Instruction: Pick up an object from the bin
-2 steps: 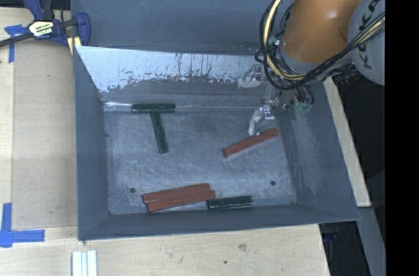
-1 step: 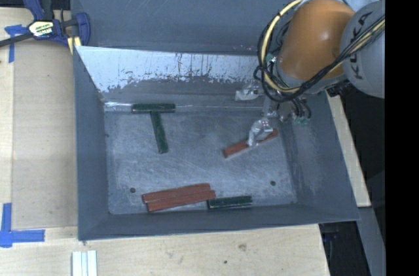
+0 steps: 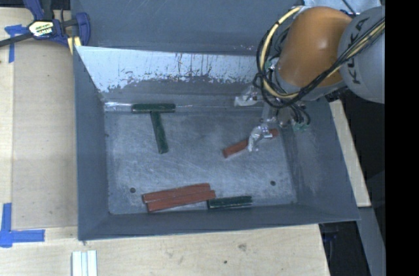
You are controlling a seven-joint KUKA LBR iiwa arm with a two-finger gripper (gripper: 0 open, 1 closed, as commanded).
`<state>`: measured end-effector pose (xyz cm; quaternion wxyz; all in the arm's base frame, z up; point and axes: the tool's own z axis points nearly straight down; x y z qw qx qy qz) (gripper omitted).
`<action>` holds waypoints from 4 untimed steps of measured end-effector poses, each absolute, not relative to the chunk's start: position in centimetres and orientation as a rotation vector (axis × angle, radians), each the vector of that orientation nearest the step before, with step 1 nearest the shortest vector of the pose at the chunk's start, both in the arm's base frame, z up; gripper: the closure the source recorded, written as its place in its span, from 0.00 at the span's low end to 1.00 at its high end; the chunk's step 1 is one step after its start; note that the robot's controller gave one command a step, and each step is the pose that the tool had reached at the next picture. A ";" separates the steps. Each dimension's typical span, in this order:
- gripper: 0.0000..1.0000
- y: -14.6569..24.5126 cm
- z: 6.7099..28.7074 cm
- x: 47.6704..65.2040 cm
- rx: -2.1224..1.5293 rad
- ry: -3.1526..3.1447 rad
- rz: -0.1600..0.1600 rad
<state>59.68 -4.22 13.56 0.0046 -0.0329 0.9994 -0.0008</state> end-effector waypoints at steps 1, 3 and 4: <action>0.00 -3.9 10.2 58.3 -0.302 3.130 0.001; 1.00 -6.5 7.9 58.6 -0.422 3.087 -0.005; 1.00 -8.3 22.3 57.9 -0.403 3.110 -0.002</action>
Offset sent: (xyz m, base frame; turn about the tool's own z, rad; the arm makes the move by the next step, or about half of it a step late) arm -0.0184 -0.0232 -0.0641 -0.2082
